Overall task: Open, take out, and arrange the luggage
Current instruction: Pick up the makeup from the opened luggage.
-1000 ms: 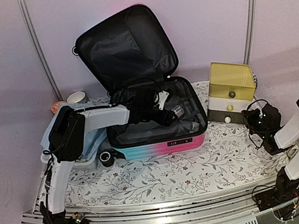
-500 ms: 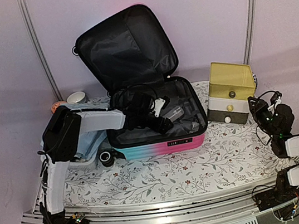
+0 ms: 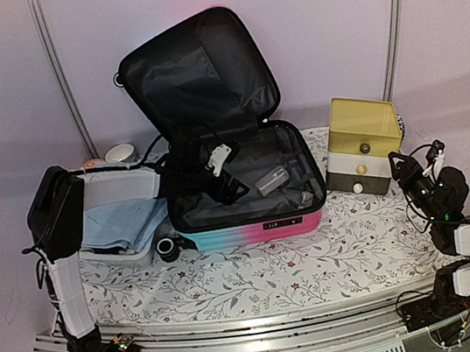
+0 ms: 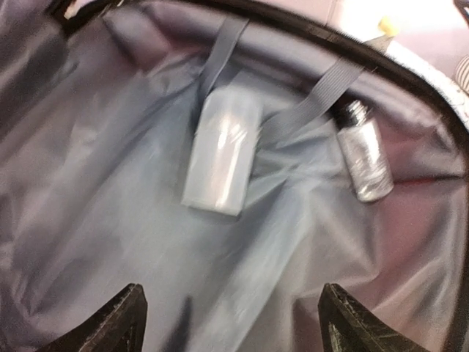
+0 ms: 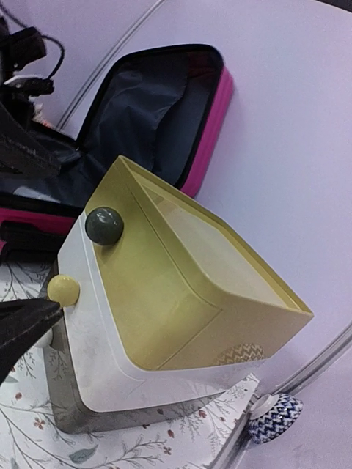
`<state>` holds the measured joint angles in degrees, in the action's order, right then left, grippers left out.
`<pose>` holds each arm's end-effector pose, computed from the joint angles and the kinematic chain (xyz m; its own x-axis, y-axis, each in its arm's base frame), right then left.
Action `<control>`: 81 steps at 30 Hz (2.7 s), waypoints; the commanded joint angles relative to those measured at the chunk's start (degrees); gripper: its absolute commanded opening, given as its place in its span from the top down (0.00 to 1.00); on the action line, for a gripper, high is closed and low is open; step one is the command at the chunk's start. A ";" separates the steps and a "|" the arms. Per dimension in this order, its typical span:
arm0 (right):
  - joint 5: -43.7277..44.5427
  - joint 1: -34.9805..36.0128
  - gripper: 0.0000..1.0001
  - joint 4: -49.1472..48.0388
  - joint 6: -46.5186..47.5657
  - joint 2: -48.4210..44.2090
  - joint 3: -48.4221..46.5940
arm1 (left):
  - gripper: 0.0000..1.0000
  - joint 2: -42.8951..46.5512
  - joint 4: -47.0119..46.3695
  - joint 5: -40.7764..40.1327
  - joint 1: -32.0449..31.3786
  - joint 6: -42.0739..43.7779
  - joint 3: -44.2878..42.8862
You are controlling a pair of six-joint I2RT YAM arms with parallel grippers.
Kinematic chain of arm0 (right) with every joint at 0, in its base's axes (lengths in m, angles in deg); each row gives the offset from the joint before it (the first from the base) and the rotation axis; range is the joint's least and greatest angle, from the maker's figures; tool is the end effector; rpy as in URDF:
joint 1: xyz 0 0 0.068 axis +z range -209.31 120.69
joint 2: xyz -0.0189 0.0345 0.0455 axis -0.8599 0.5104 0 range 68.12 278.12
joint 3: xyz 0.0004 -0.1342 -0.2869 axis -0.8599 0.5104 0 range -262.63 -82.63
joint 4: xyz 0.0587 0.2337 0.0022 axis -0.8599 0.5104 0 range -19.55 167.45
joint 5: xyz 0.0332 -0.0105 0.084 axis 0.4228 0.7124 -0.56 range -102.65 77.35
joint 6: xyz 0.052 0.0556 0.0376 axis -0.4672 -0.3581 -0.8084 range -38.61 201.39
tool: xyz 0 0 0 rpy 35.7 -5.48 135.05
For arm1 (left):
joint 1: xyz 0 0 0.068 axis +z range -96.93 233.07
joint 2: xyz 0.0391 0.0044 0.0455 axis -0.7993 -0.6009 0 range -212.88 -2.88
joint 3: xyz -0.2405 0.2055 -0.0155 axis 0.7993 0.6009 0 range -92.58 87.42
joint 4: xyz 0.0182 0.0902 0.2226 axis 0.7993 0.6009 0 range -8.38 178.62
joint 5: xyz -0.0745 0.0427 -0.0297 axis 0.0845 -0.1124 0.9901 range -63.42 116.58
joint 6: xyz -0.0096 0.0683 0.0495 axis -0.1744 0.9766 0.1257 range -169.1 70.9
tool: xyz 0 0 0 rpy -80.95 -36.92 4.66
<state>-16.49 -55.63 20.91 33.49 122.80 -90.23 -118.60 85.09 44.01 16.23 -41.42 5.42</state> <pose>0.1847 0.0168 0.2496 -0.0684 0.7375 -0.6719 -0.1195 0.6626 0.7394 0.3776 -0.3107 0.2304 -0.3775 0.4421 -0.8137 0.8208 0.5666 -0.0730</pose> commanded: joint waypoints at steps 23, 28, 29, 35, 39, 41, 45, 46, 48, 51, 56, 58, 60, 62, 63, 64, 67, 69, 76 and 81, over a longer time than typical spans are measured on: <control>-6.34 0.10 0.14 -0.73 7.82 3.35 -5.32 | 0.18 -17.55 7.20 27.75 12.94 18.81 -15.38; -6.43 0.10 0.14 -0.74 7.82 3.54 -5.32 | 0.12 -17.46 1.22 30.63 11.94 16.70 -13.55; -6.44 0.05 0.14 -0.78 7.90 3.71 -5.40 | 0.12 -17.78 1.16 30.72 11.66 16.54 -14.04; -7.10 0.10 0.14 -1.48 7.31 4.75 -5.72 | 0.14 -21.52 6.48 31.31 10.68 16.86 -20.59; -7.51 0.12 0.14 -1.35 7.29 5.41 -5.95 | 0.13 -21.82 3.07 31.97 10.65 12.85 -20.42; -7.60 0.18 0.14 -1.42 7.29 5.61 -5.94 | 0.12 -22.20 2.55 32.55 10.65 11.84 -21.09; -7.78 0.18 0.14 -1.62 7.22 5.76 -6.20 | 0.12 -25.74 7.44 35.25 10.43 12.47 -26.83; -7.77 0.14 0.14 -1.61 7.29 5.71 -6.20 | 0.12 -26.25 7.84 35.26 10.39 12.00 -27.68; -7.72 0.18 0.14 -1.58 7.31 5.66 -6.20 | 0.12 -27.03 8.21 33.57 10.08 11.22 -28.84; -7.77 0.63 0.14 -1.03 7.15 6.62 -6.52 | 0.13 -28.83 11.36 31.77 9.23 11.46 -32.11; -5.88 4.48 0.14 -0.87 7.62 10.11 -8.27 | 0.14 -32.45 15.58 27.97 7.33 11.51 -38.94; -4.53 6.66 0.14 -1.18 8.18 11.95 -9.54 | 0.15 -33.20 15.99 27.71 7.15 11.00 -40.23; -3.84 8.68 0.13 -1.94 8.80 14.23 -10.90 | 0.14 -33.61 15.54 27.52 6.97 10.36 -40.93; -3.81 10.12 0.13 -2.95 9.02 16.37 -12.00 | 0.14 -34.40 16.01 27.59 6.79 10.14 -42.49; -3.85 10.59 0.13 -3.59 8.80 17.33 -12.36 | 0.14 -34.99 16.59 27.82 6.75 10.39 -43.50; -3.94 10.98 0.13 -4.39 8.48 18.15 -12.58 | 0.14 -35.54 17.37 28.27 6.63 10.55 -44.64; -4.14 11.47 0.13 -5.53 7.63 19.59 -13.00 | 0.14 -37.00 19.28 28.27 6.30 10.85 -47.31; -4.16 11.60 0.13 -5.72 7.56 19.83 -12.97 | 0.15 -37.68 20.27 27.39 5.77 10.95 -48.52; -3.36 11.70 0.13 -5.47 7.89 18.55 -12.07 | 0.19 -38.15 21.66 22.94 4.13 12.20 -49.49; -2.61 11.75 0.13 -4.69 8.37 17.21 -11.36 | 0.19 -37.42 23.78 21.99 2.92 15.70 -48.35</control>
<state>-20.40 -44.31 17.24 41.36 141.83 -101.90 -155.60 106.29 67.68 20.62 -29.09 -42.68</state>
